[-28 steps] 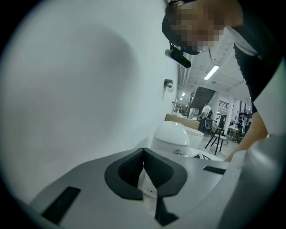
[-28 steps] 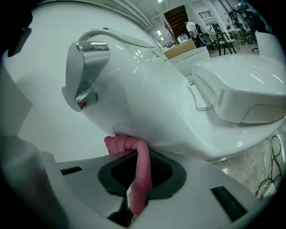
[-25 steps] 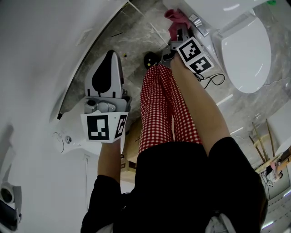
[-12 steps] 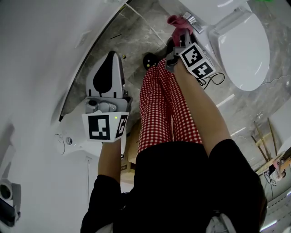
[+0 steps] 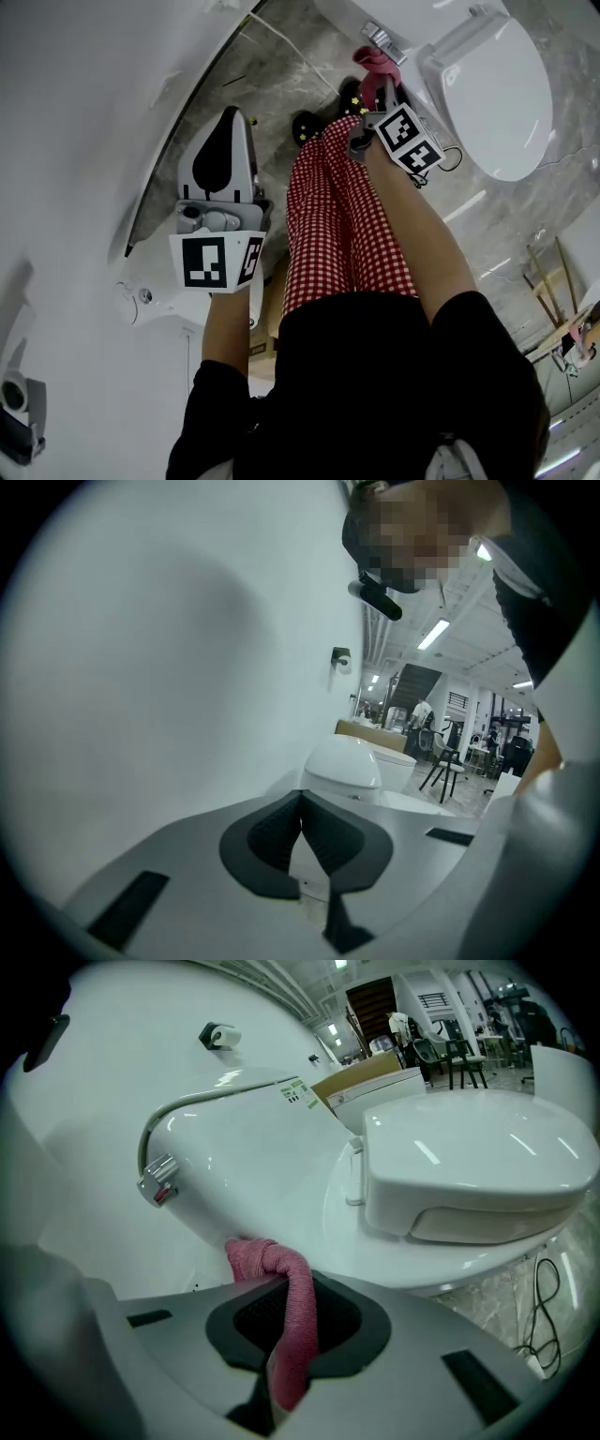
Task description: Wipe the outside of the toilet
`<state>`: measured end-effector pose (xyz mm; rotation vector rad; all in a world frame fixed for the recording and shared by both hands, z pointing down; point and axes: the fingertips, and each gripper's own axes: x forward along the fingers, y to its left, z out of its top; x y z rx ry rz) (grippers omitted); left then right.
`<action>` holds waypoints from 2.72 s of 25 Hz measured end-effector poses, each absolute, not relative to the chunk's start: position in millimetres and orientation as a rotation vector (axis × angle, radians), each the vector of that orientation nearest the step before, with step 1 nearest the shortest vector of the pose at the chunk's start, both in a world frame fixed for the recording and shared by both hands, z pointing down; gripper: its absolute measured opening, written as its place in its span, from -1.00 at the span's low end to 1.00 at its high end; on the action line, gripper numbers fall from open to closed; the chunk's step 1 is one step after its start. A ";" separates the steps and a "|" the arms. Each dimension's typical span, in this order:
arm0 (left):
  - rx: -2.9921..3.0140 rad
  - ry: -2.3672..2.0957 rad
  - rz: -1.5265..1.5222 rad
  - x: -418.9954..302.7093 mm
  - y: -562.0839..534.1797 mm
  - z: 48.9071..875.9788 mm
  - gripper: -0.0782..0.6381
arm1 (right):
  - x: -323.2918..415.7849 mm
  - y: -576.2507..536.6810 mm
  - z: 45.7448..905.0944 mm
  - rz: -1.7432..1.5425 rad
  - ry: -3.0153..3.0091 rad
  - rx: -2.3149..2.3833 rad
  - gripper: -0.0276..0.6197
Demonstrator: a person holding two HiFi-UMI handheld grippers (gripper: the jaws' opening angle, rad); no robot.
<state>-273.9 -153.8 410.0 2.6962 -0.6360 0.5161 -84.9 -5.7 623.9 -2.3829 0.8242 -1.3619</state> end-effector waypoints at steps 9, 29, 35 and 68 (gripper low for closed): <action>2.715 -0.634 0.497 -269.0 -152.6 392.4 -0.76 | -85.6 13.7 603.9 -1.355 0.877 -2.401 -0.74; 2.816 -0.506 0.473 -249.7 -154.9 314.8 -0.76 | -76.9 15.3 462.2 -1.153 1.070 -2.422 -0.74; 2.932 -0.403 0.390 -228.3 -151.8 268.0 -0.76 | -70.4 1.7 407.8 -1.049 1.090 -2.407 -0.74; 3.154 -0.304 0.123 -195.4 -153.3 116.5 -0.76 | -95.0 -94.9 119.8 -0.336 1.885 -2.277 -0.74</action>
